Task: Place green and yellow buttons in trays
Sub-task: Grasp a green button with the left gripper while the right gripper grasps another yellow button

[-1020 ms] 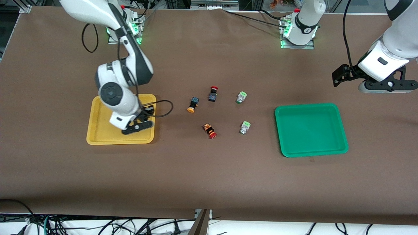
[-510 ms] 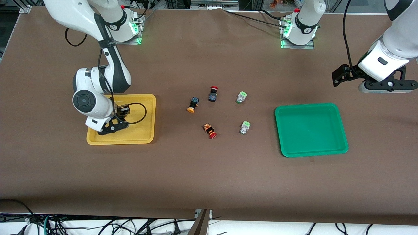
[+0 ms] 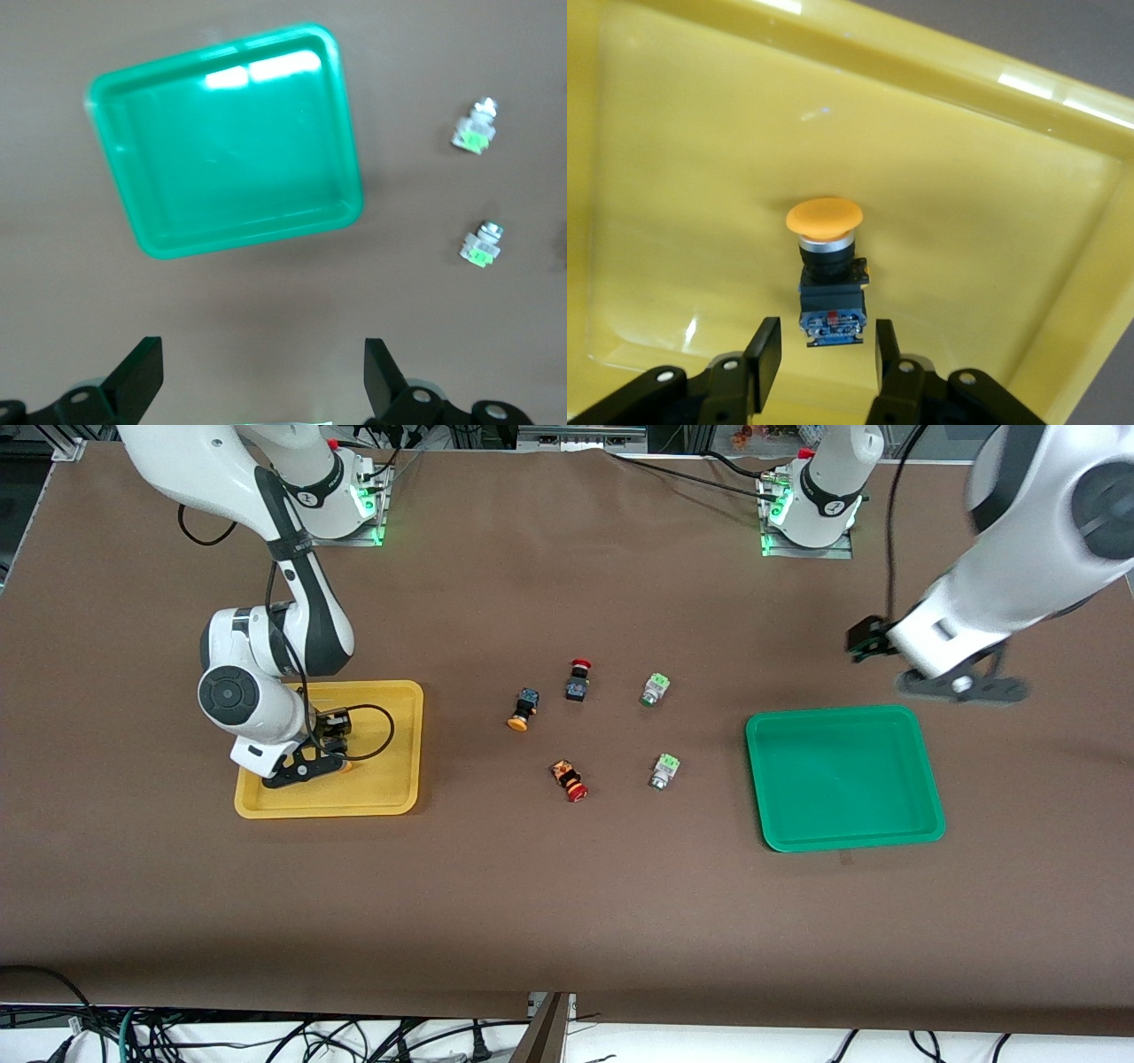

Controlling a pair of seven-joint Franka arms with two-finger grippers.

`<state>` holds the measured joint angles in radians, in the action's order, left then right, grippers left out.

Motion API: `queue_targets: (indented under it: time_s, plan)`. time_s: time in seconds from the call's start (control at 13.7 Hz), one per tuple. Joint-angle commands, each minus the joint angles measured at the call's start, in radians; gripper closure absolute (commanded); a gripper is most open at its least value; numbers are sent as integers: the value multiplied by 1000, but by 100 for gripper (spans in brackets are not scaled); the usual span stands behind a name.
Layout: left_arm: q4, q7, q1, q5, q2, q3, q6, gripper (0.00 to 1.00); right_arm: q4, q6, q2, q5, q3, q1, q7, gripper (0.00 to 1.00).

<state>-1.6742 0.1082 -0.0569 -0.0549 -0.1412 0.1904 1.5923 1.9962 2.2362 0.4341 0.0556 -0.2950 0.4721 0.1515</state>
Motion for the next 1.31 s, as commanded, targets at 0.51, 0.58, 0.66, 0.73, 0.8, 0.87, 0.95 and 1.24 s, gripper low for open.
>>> queue_targets:
  time_s: [0.51, 0.58, 0.66, 0.73, 0.8, 0.87, 0.95, 1.24]
  plan:
    - [136, -2, -239, 20, -529, 17, 549, 0, -119, -168, -9, 223, 134, 29, -393, 44]
    - [133, 1, -262, 9, -555, 14, 590, 0, -119, -168, -9, 245, 148, 37, -430, 43]
    - [129, 4, -271, 9, -576, 12, 615, 0, -119, -162, -8, 268, 157, 51, -479, 44]
    - [128, 4, -273, 9, -596, 12, 629, 0, -119, -155, 1, 289, 165, 74, -528, 44]
    - [113, 4, -276, 9, -609, 12, 656, 0, -120, -136, 12, 321, 165, 100, -574, 43]
    - [82, 4, -276, 9, -613, 12, 704, 0, -119, -112, 23, 355, 165, 127, -614, 44]
    - [45, 4, -276, 9, -614, 11, 753, 6, -119, -90, 35, 377, 165, 153, -656, 43]
    - [1, 10, -276, 9, -606, 9, 767, 98, -119, 40, 90, 467, 166, 258, -805, 40]
